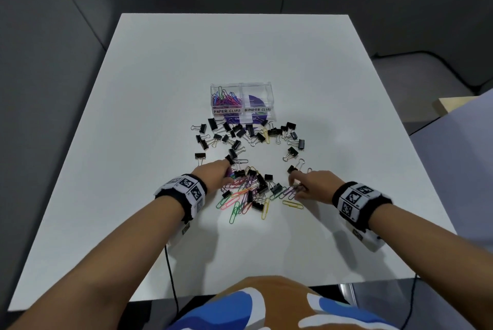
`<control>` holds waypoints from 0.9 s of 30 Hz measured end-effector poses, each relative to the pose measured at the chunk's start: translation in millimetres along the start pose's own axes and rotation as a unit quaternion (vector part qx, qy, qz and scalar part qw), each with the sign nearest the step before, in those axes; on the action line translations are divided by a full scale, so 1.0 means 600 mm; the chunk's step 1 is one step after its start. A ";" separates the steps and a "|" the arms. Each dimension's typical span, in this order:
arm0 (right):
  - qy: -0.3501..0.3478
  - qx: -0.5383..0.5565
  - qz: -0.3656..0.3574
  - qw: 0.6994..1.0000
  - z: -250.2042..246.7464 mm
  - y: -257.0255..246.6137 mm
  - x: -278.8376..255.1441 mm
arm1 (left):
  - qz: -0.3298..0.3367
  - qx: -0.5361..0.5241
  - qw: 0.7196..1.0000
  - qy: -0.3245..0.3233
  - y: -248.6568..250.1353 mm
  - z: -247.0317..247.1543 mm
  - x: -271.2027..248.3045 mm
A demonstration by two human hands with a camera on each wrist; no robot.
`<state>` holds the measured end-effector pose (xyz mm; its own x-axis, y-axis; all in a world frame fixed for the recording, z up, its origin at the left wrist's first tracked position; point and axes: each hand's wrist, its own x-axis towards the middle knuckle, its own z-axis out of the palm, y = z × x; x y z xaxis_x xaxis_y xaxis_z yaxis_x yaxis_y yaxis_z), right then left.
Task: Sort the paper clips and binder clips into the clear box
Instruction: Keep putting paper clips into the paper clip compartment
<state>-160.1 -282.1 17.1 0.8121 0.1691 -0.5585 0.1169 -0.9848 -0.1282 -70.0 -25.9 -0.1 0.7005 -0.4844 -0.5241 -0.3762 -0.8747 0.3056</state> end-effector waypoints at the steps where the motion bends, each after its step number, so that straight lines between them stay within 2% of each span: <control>1: 0.002 0.009 0.003 1.000 -0.001 -0.002 0.004 | 0.003 0.000 1.000 0.002 0.006 -0.001 0.003; 7: -0.017 0.028 0.015 0.999 -0.011 -0.005 0.025 | 0.011 0.000 1.000 0.022 0.014 -0.008 0.005; 18: 0.001 0.008 -0.017 1.000 -0.009 -0.008 0.023 | 0.021 -0.001 1.000 0.016 -0.001 -0.041 -0.005; 22: -0.007 0.012 -0.004 1.000 -0.033 -0.004 0.032 | 0.019 -0.024 0.999 0.020 -0.005 -0.054 0.000; 27: 0.002 0.024 -0.015 1.000 -0.088 -0.004 0.055 | 0.031 0.008 0.999 0.025 -0.013 -0.074 0.009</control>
<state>-103.4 -276.0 42.2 0.8104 0.1991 -0.5511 0.1144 -0.9762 -0.1844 -36.7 -21.0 30.0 0.7048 -0.5373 -0.4631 -0.4299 -0.8429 0.3236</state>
